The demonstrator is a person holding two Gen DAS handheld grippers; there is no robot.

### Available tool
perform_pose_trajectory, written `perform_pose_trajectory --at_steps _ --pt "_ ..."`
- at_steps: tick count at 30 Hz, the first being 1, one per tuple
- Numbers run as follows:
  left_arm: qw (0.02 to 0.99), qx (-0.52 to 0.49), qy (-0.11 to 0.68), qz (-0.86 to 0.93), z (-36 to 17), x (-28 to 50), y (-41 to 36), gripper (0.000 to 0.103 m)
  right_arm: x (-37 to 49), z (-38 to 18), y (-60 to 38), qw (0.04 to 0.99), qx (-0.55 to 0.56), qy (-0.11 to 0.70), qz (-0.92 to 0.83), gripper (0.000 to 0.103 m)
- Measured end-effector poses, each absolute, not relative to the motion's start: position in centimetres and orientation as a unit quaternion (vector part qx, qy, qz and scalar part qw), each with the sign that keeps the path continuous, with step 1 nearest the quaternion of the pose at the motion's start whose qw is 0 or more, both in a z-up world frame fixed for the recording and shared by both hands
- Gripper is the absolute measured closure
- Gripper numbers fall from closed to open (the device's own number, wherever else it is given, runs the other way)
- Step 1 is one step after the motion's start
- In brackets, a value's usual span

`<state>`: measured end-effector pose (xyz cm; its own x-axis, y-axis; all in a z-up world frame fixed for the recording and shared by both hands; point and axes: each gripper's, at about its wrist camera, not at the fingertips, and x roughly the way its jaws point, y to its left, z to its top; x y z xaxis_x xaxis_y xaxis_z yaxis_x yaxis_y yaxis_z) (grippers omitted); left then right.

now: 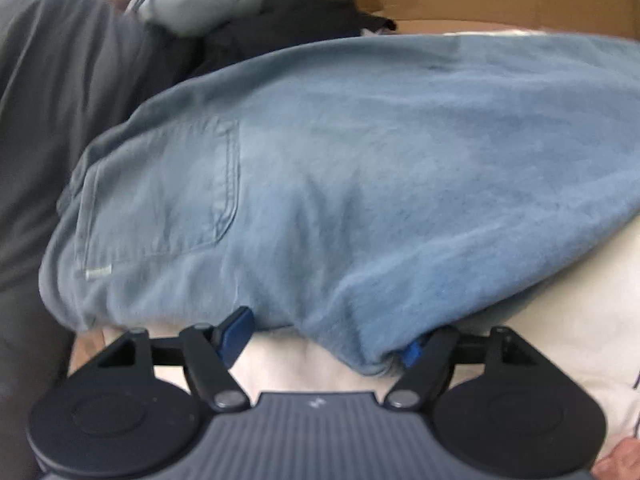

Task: Fold clothes

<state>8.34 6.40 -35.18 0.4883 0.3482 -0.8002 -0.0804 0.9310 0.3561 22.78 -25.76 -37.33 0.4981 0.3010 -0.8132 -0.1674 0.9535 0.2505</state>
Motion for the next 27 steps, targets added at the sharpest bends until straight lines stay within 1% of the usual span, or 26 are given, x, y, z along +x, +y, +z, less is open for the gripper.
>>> perform_pose_trajectory --at_steps 3,4,6,7,8,9,11,15,18,20,27 --pt "0.853 0.16 0.482 0.123 -34.9 7.8 5.8 0.028 22.9 -37.3 -26.8 0.866 0.075 0.479 0.125 0.056" --pt "0.854 0.161 0.48 0.123 -34.7 7.8 5.7 0.03 22.9 -37.2 -27.1 0.867 0.078 0.477 0.12 0.056" --pt "0.857 0.152 0.479 0.118 -34.4 7.7 5.7 0.041 22.9 -37.1 -27.8 0.87 0.082 0.473 0.111 0.056" --pt "0.858 0.147 0.481 0.109 -34.3 7.6 5.6 0.056 22.9 -37.0 -28.2 0.872 0.085 0.471 0.106 0.056" --pt "0.858 0.144 0.483 0.099 -34.2 7.5 5.3 0.067 22.9 -37.0 -28.7 0.873 0.088 0.469 0.101 0.056" --pt "0.858 0.141 0.484 0.096 -34.1 7.5 5.2 0.069 22.9 -36.9 -29.1 0.874 0.091 0.467 0.096 0.056" --pt "0.859 0.135 0.484 0.099 -34.0 7.6 5.1 0.07 22.8 -36.9 -29.9 0.877 0.098 0.463 0.085 0.056" --pt "0.859 0.133 0.484 0.101 -33.9 7.3 4.9 0.07 22.5 -36.7 -31.7 0.88 0.111 0.458 0.062 0.056" --pt "0.857 0.137 0.487 0.102 -34.0 7.3 4.8 0.064 22.4 -36.5 -33.5 0.883 0.126 0.451 0.038 0.056" --pt "0.853 0.122 0.496 0.105 -34.3 7.4 5.1 0.061 22.5 -36.4 -34.9 0.884 0.133 0.447 0.02 0.056" --pt "0.844 0.098 0.516 0.106 -35.4 7.9 5.4 0.058 23.0 -36.1 -40.3 0.886 0.171 0.427 -0.049 0.056"
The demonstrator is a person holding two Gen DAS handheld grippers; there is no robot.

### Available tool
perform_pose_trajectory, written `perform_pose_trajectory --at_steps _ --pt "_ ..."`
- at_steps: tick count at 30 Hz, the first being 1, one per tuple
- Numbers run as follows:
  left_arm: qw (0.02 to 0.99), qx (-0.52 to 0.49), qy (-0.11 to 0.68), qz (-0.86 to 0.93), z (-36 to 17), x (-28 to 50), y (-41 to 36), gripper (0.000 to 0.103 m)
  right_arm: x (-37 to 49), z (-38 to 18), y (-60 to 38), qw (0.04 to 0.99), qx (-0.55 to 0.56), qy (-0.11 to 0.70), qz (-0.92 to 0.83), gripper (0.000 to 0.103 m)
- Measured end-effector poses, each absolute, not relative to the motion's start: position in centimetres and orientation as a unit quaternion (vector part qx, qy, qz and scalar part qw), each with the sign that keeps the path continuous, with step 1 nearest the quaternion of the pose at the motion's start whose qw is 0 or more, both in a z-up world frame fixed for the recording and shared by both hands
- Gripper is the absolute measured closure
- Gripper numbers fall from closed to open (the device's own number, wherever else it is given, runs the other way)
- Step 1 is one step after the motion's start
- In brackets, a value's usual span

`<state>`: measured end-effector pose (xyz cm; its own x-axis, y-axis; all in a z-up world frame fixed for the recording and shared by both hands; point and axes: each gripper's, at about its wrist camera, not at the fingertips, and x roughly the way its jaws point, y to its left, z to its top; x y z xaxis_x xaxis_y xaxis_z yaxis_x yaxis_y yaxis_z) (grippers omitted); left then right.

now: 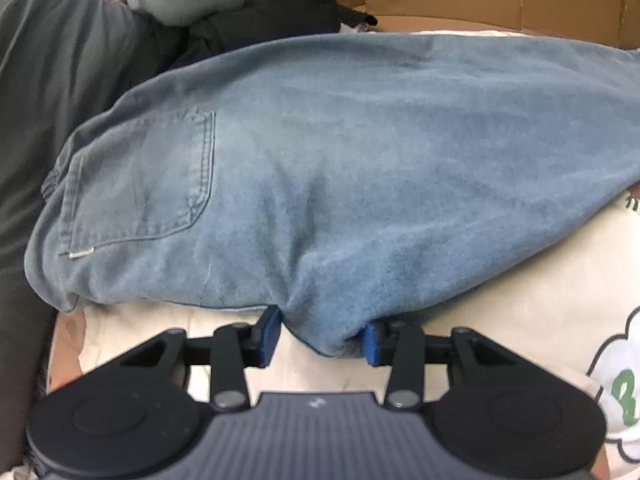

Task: Fold clothes

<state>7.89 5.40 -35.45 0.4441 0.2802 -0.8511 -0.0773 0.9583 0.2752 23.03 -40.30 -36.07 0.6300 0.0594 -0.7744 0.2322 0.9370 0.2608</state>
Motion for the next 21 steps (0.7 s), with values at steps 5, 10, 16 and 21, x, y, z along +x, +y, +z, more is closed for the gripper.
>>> perform_pose_trajectory --at_steps 5,10,16,21 --pt "0.839 0.053 0.528 0.118 -36.0 8.1 6.2 0.051 23.4 -36.9 -43.7 0.872 0.233 0.419 -0.098 0.056" --pt "0.834 0.013 0.535 0.132 -36.4 8.3 6.6 0.051 24.0 -37.6 -45.4 0.864 0.255 0.418 -0.117 0.056" --pt "0.834 -0.01 0.535 0.135 -36.8 8.4 7.1 0.048 24.5 -38.7 -47.2 0.846 0.32 0.403 -0.141 0.057" --pt "0.835 -0.004 0.532 0.141 -36.9 8.3 7.1 0.04 24.8 -39.3 -48.2 0.838 0.357 0.382 -0.158 0.057"
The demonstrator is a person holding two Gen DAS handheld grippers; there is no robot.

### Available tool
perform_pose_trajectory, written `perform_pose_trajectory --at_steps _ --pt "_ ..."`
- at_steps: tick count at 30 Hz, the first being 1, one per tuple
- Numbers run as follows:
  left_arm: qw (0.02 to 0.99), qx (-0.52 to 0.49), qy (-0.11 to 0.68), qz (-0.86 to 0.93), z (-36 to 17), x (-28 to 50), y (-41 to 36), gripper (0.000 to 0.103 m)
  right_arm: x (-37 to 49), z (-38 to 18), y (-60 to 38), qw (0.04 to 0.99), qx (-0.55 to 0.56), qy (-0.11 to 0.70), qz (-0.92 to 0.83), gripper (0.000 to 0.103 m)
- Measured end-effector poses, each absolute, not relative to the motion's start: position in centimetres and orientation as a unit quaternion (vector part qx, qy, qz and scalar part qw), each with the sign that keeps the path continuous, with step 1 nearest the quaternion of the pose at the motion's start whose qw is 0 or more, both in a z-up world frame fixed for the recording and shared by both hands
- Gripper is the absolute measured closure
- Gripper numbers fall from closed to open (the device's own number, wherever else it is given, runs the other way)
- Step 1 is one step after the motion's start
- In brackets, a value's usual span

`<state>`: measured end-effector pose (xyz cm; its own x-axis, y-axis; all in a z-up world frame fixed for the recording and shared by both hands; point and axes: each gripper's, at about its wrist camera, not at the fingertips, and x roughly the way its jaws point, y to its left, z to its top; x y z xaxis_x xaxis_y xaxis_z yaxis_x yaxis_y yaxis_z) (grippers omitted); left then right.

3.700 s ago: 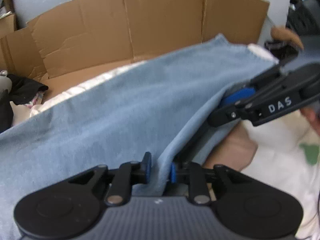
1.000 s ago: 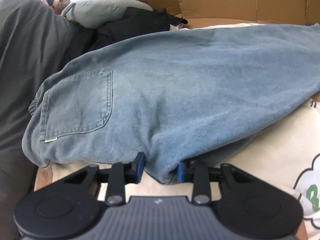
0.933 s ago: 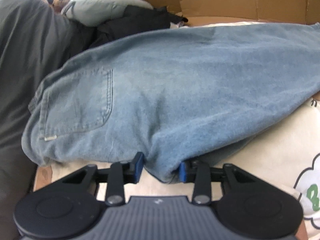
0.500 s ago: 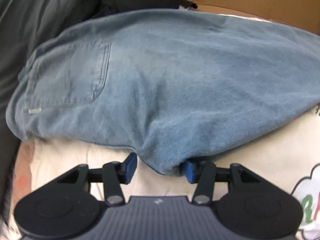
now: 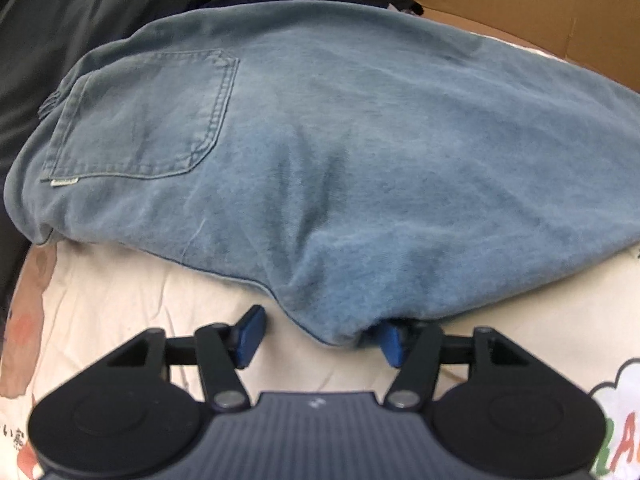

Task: Fold clothes

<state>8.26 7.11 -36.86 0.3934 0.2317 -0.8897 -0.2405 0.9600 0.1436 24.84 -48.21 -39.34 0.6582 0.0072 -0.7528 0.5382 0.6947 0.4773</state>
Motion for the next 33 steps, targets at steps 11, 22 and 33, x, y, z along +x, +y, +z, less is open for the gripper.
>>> perform_pose_trajectory --at_steps 11,22,33 --pt "0.842 -0.018 0.518 0.15 -37.1 7.7 6.8 0.043 25.6 -40.6 -49.4 0.834 0.394 0.353 -0.158 0.058" --pt "0.841 0.009 0.53 0.111 -36.3 8.1 6.5 0.079 27.4 -39.4 -49.6 0.836 0.391 0.361 -0.133 0.094" --pt "0.837 -0.007 0.533 0.119 -33.2 8.0 6.8 0.084 26.6 -35.7 -49.2 0.843 0.387 0.347 -0.138 0.096"
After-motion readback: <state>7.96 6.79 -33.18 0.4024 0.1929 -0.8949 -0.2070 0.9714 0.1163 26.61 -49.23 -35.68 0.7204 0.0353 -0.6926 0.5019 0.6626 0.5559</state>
